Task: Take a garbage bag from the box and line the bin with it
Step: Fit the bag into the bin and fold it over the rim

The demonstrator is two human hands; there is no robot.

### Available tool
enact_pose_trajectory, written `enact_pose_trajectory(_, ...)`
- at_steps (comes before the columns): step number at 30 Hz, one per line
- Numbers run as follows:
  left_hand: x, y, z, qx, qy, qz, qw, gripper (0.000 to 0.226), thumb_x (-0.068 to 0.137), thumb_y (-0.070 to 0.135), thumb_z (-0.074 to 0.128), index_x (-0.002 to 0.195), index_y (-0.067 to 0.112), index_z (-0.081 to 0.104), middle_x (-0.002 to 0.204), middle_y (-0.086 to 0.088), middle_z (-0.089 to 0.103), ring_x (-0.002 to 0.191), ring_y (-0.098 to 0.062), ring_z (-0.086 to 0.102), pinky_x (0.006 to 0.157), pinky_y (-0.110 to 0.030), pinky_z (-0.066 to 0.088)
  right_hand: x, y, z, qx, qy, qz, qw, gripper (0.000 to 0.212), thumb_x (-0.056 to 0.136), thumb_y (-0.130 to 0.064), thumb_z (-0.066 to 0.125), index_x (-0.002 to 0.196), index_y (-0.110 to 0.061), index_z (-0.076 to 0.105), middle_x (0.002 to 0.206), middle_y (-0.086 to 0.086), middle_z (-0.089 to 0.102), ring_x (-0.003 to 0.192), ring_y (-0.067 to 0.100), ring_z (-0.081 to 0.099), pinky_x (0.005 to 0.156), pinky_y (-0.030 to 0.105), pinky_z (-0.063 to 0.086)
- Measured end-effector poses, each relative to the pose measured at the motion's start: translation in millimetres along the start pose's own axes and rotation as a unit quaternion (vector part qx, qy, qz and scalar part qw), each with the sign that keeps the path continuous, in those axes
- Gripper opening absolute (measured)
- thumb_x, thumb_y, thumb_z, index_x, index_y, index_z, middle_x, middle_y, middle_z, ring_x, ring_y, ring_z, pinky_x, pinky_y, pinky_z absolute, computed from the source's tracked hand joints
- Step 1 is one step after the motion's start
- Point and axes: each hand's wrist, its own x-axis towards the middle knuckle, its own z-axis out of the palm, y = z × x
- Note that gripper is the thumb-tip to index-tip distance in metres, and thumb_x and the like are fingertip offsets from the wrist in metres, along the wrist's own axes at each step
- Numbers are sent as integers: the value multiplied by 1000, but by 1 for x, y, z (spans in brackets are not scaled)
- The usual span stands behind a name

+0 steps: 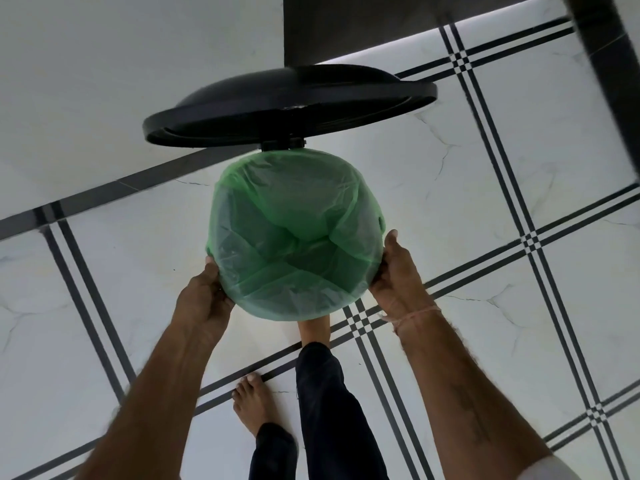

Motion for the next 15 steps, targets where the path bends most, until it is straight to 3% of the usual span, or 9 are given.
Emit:
enact_pose_trajectory(2,-1,1,3,-7,3,-7,1000,32,108,22,51,91,12,76,74,1,79,71,-12,77,58,-30,63,1,0,2,2,-2,1,1000,47,105,-39,52,132,-3,63,127,22,70,113,33,70,85,46,64)
enact_pose_trajectory(4,-2,2,4,-2,-7,-24,1000,28,109,24,47,100,12,71,82,-1,80,80,-17,77,64,-34,65,4,0,3,-10,-5,12,1000,49,105,-41,50,138,-5,61,134,23,67,124,37,64,102,55,55)
enact_pose_trajectory(7,-1,4,2,16,-28,-62,998,31,109,29,46,102,11,71,88,-6,81,81,-22,78,74,-41,65,7,-2,1,-14,9,26,1000,51,105,-43,48,139,-7,60,137,22,66,128,37,62,109,57,48)
enact_pose_trajectory(10,0,4,3,3,1,-64,998,23,104,29,59,102,9,70,90,-8,78,90,-24,74,77,-41,65,5,-4,-1,-34,48,3,998,36,101,-36,60,110,-3,72,115,20,75,104,31,73,97,53,57)
enact_pose_trajectory(12,1,3,3,-2,43,-46,998,13,98,23,69,96,10,67,88,-5,72,89,-19,68,84,-39,64,2,-4,4,-76,113,-39,990,24,98,-29,69,92,-5,70,97,14,75,90,28,72,86,46,61)
enact_pose_trajectory(15,3,5,5,83,112,89,986,17,94,4,68,92,20,63,90,1,64,84,-14,58,78,-29,51,7,-6,16,-144,213,-187,948,5,92,-18,73,93,-15,69,102,8,75,102,29,72,77,33,59)
